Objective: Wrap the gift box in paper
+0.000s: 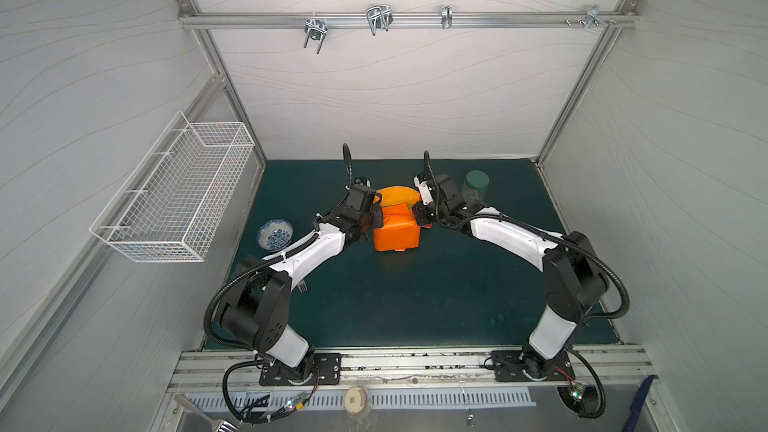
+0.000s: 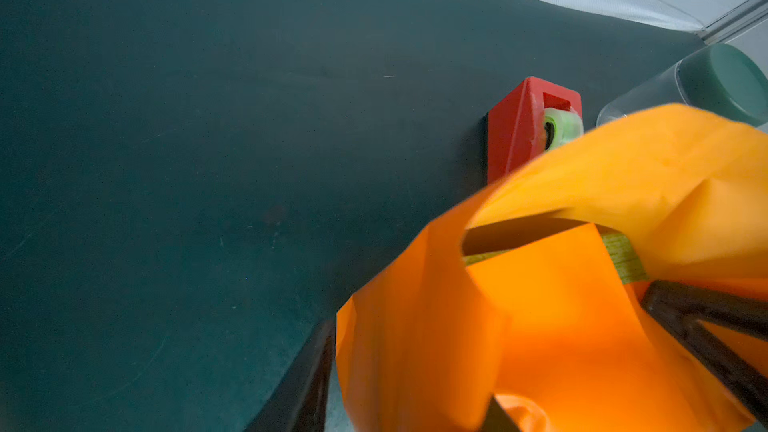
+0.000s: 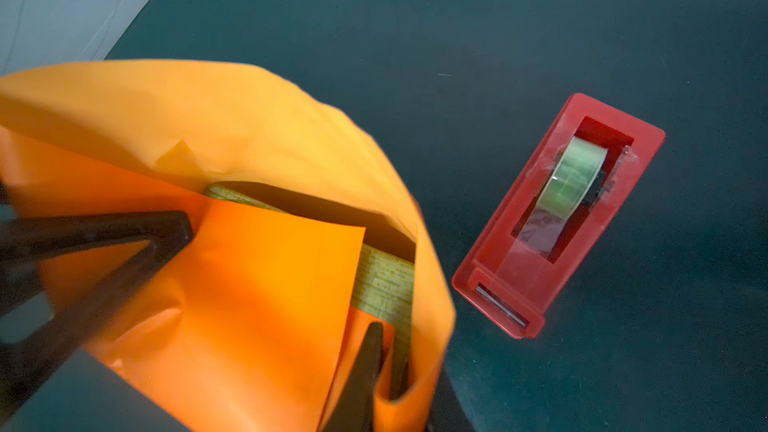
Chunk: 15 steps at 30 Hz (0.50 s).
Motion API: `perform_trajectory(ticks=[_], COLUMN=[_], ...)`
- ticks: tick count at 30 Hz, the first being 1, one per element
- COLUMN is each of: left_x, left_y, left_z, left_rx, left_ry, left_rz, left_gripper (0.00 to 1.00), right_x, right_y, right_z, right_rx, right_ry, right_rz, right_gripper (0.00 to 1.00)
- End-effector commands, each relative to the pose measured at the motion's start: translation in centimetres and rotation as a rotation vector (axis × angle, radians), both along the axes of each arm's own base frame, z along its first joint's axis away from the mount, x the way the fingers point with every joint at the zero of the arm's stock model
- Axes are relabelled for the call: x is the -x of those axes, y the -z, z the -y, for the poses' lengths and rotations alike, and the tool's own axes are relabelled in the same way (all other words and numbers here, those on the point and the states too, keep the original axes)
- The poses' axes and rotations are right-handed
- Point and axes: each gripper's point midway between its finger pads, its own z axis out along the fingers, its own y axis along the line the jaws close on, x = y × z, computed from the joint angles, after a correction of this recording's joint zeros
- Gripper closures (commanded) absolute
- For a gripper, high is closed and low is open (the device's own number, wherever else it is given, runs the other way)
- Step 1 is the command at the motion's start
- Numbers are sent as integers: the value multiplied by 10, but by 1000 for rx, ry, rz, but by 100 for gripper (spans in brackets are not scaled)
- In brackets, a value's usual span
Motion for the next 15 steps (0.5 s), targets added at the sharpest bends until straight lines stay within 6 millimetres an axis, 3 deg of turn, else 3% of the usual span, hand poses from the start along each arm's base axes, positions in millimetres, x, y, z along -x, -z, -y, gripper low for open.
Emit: perform_trajectory(ticks=[1,5,10,15], left_x=[-5,-11,-10,-6], left_y=[-17,-2,12,19], left_z=[-5,-1,0,-1], left_rx=[9,-17,-31,-42], left_ry=[-41,-31,-20,-13], left_rz=[49,11,-22,-36], left_gripper=[66,81,90,92], right_x=[8,15,23,32], right_y=[29,25,15,-13], right_z=[9,2,-6,-1], right_rx=[80,71,26,-35], right_ry=[6,-10,-39,-62], right_rz=[-41,-38,-55,-54], right_gripper=[88,89,86,69])
